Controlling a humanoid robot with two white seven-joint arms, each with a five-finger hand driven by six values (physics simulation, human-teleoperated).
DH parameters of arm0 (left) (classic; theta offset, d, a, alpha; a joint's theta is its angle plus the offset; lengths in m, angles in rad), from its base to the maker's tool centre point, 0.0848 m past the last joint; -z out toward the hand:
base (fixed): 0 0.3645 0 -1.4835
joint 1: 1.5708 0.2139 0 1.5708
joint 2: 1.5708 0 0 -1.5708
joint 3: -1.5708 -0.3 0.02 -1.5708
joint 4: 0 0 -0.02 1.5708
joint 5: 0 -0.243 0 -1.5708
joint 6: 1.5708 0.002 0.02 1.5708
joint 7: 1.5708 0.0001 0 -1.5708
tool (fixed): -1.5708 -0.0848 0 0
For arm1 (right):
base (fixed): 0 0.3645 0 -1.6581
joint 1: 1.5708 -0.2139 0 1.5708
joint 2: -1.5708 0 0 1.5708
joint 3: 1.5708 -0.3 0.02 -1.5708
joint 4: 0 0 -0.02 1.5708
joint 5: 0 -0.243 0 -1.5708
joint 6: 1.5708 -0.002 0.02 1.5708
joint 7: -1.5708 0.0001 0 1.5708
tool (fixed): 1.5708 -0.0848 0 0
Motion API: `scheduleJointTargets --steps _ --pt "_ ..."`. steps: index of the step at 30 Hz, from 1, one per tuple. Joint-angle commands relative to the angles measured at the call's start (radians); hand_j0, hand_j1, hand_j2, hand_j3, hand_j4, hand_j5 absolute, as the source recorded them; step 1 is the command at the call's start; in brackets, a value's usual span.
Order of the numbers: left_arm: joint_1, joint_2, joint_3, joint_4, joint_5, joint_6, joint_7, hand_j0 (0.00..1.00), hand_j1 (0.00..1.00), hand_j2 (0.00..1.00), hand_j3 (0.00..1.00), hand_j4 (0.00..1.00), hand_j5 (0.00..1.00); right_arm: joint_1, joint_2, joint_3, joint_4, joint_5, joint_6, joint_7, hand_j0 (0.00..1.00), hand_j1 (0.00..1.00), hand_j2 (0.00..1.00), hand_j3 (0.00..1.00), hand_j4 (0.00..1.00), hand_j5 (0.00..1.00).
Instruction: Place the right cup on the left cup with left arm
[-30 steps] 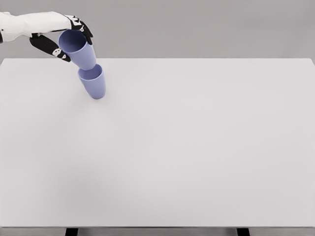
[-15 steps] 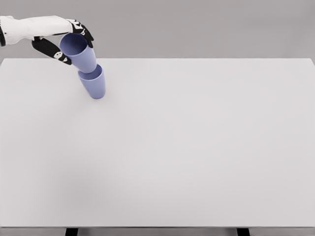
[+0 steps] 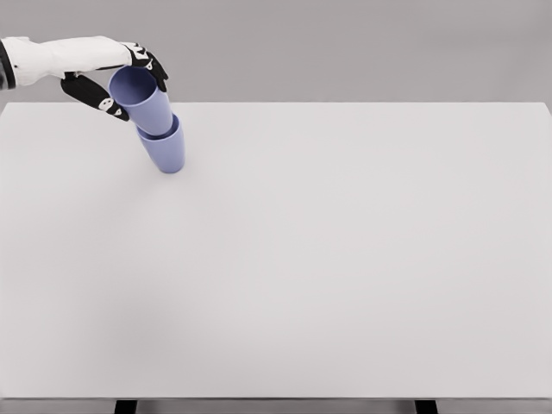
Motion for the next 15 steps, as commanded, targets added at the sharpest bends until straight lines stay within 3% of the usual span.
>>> scheduleJointTargets --steps 1,15 --pt "0.000 -0.001 0.001 0.003 0.004 0.003 0.001 0.60 0.60 0.60 0.60 0.60 0.60 0.000 0.000 0.000 0.000 0.000 0.000 0.000 1.00 1.00 1.00 1.00 1.00 1.00" --pt "0.008 -0.011 0.006 0.011 -0.002 0.004 0.002 0.61 0.61 0.61 0.61 0.61 0.61 0.000 0.000 0.000 0.000 0.000 0.000 0.000 1.00 1.00 1.00 1.00 1.00 1.00"
